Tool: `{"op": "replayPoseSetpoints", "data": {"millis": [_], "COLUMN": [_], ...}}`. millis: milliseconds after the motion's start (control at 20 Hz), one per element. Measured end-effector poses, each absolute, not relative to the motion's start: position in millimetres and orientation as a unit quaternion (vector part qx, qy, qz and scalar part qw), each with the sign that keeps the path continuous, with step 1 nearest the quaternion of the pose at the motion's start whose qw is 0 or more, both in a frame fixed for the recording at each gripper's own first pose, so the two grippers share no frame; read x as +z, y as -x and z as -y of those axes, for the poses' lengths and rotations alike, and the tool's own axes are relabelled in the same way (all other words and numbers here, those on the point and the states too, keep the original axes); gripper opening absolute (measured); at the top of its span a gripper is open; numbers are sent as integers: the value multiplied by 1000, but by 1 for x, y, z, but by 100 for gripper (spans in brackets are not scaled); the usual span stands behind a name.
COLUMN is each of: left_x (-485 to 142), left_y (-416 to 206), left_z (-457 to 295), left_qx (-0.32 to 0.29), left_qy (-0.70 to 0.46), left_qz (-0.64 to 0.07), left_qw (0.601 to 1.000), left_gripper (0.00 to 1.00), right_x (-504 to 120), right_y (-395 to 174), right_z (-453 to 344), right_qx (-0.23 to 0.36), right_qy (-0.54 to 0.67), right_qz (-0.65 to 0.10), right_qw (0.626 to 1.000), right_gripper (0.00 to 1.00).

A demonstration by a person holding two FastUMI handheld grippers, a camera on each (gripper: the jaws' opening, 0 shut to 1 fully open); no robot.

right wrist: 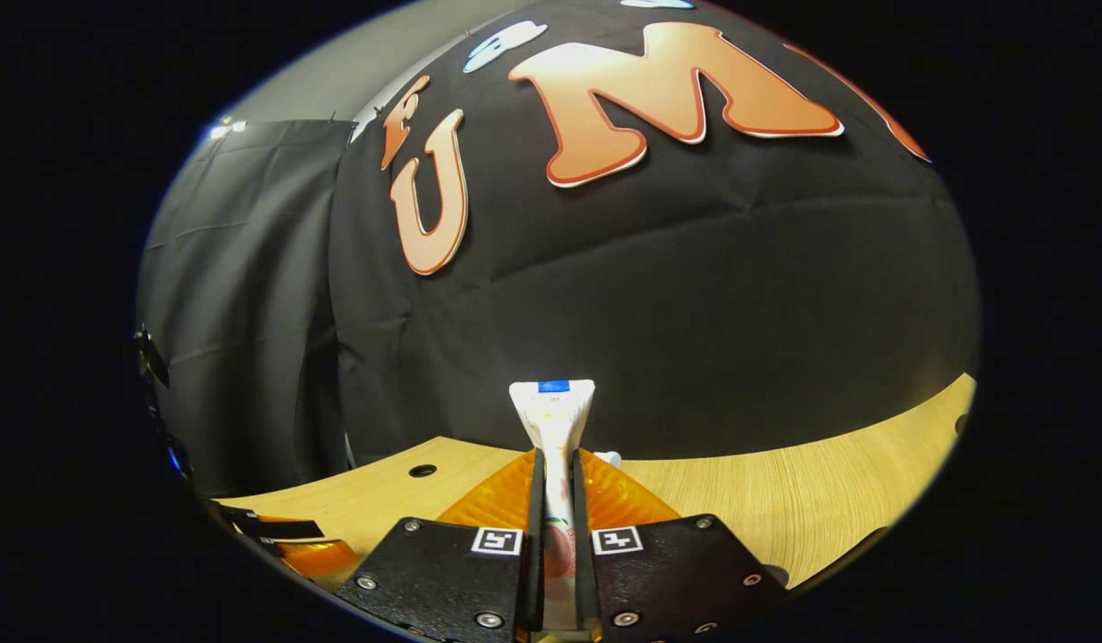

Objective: Put the toothbrush and toothpaste on the desktop into the cup, then pick up the cup and place it on the coaster on the desktop.

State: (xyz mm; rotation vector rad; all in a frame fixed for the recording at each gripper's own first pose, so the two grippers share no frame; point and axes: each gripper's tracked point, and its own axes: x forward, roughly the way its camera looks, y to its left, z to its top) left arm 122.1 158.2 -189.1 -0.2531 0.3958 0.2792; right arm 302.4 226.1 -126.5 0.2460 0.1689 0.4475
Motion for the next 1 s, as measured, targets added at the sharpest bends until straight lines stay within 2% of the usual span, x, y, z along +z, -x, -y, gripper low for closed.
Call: {"op": "replayPoseSetpoints", "data": {"millis": [500,550,700,750,850,950,1000], "left_x": [-179,-178,-161,-155,-145,-133,-130], "left_y": [-129,-130,-130,-128,-129,-135,-137], "left_z": [-155,-155,-148,-145,-135,-118,-112], "left_qx": [109,102,73,64,46,25,22], "left_qy": [145,150,167,163,142,127,120], "left_qz": [-168,-163,-150,-149,-141,-134,-139], "left_qw": [969,970,972,973,979,982,983], "left_gripper": [94,93,93,93,93,93,93], "right_x": [-122,-121,-107,-103,-93,-81,-74], "right_y": [-255,-248,-228,-222,-211,-197,-190], "right_z": [-192,-184,-155,-144,-124,-107,-99], "right_qx": [212,209,196,188,178,173,170], "right_qy": [-77,-77,-76,-70,-59,-52,-48], "right_qz": [-133,-137,-126,-121,-115,-106,-99], "right_qw": [965,965,969,972,976,978,979], "right_gripper": [26,32,42,49,55,72,75]}}
